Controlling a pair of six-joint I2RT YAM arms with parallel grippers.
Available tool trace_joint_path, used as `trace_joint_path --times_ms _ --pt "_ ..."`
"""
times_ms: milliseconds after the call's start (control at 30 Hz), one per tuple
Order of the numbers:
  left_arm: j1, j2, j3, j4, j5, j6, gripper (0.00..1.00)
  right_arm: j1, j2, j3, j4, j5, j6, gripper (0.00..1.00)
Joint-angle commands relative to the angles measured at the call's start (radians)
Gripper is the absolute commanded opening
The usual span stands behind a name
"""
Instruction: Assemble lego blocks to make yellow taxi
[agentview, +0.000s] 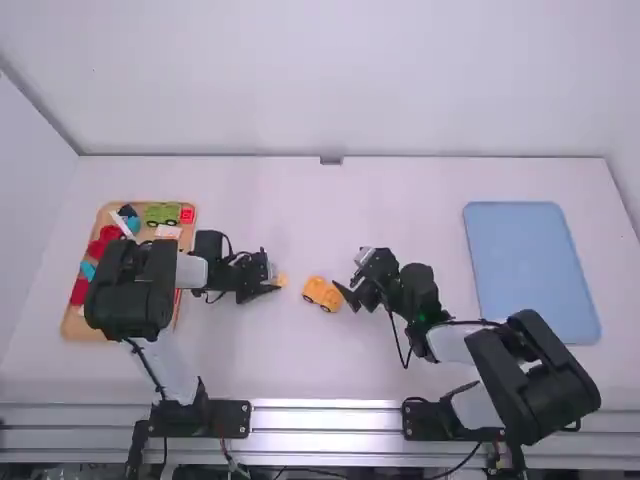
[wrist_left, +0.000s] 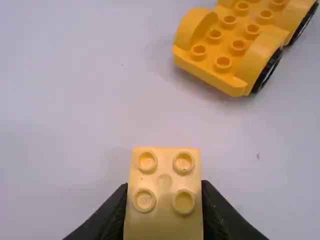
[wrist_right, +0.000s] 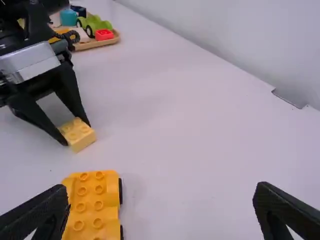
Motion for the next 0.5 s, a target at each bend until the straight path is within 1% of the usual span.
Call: trace_joint_path --times_ms 0,167,233,300,367,467 --pt "0.002 -0.044 0.002 -0.002 -0.042 0.01 0.34 0.013 0.005 0.018 0.0 -0.006 0.0 0.98" --pt "-0.013 -0.139 0.002 -0.017 -0.006 -0.063 0.34 0.035 0.005 0.018 0.01 -0.002 -0.028 0.98" --pt "-0.021 -0.169 0.002 -0.029 0.005 -0.065 0.32 0.04 0.005 0.018 0.011 0.009 -0.022 0.98" --pt "-0.037 -0.215 0.002 -0.063 0.023 -0.066 0.31 0.064 0.005 0.018 -0.008 0.04 -0.024 0.98" --pt "-0.048 -0.227 0.003 -0.08 0.027 -0.065 0.3 0.078 0.005 0.016 -0.024 0.067 -0.029 0.98" --pt "-0.078 -0.233 0.033 -0.146 0.037 -0.064 0.29 0.12 0.005 0.016 -0.089 0.166 0.001 0.98"
